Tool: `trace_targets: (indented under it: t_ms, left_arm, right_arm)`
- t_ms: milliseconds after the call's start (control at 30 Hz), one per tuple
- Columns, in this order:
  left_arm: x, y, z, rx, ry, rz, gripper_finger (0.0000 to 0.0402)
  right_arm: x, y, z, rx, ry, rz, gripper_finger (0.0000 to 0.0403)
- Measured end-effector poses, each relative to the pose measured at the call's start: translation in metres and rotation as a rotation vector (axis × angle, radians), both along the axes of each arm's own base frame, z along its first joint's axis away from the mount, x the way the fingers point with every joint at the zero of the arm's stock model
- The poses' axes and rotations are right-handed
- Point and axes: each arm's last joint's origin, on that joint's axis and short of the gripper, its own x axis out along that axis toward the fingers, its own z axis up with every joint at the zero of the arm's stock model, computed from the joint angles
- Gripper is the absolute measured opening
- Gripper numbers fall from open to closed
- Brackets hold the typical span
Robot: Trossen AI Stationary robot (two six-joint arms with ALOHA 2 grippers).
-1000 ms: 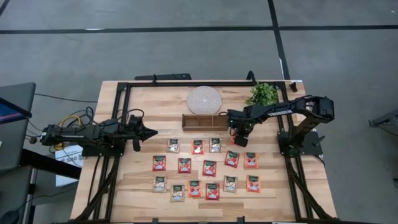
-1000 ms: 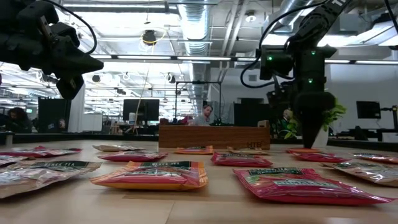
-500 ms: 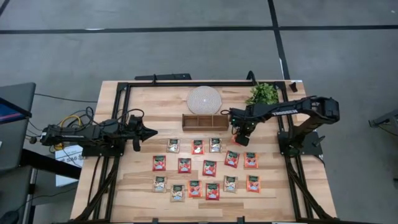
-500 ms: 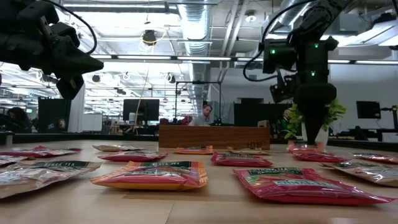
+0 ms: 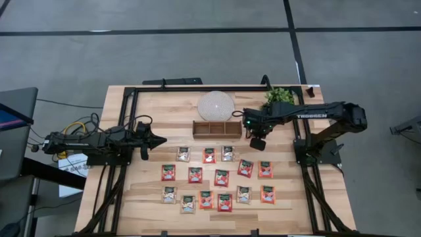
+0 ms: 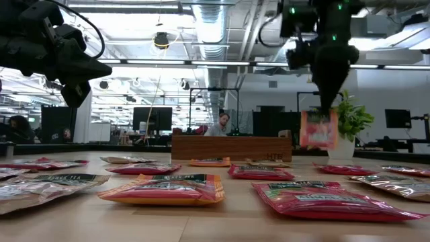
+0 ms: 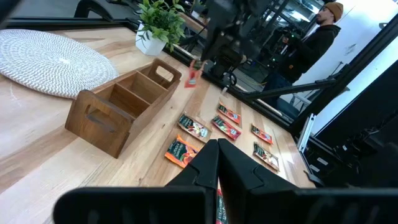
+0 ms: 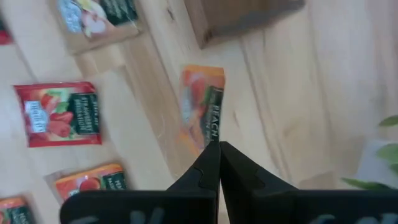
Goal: Pick & Place Tea
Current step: Put the orange tea bag into the right compartment of the wooden organizer
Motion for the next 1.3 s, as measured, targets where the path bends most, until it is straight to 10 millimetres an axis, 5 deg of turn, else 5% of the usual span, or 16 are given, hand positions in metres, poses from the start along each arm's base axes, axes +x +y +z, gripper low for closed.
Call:
trace_targets:
  t_ms: [467,767,1000,1300]
  left_arm:
    - [0.000,0.000,0.000,0.000,0.000,0.000,0.0000]
    - [0.000,0.000,0.000,0.000,0.000,0.000,0.0000]
    - [0.000,0.000,0.000,0.001,0.001,0.000,0.0000]
    - [0.000,0.000,0.000,0.003,0.002,0.000,0.0000]
  right_arm:
    - [0.057,0.012,0.070,-0.268,-0.121,0.225,0.0000]
    - [0.094,-0.008,0.046,-0.289,-0.001,0.323,0.0000]
    - [0.103,-0.018,0.026,-0.268,0.059,0.307,0.0000]
    - [0.107,-0.021,0.025,-0.275,0.019,0.296,0.0000]
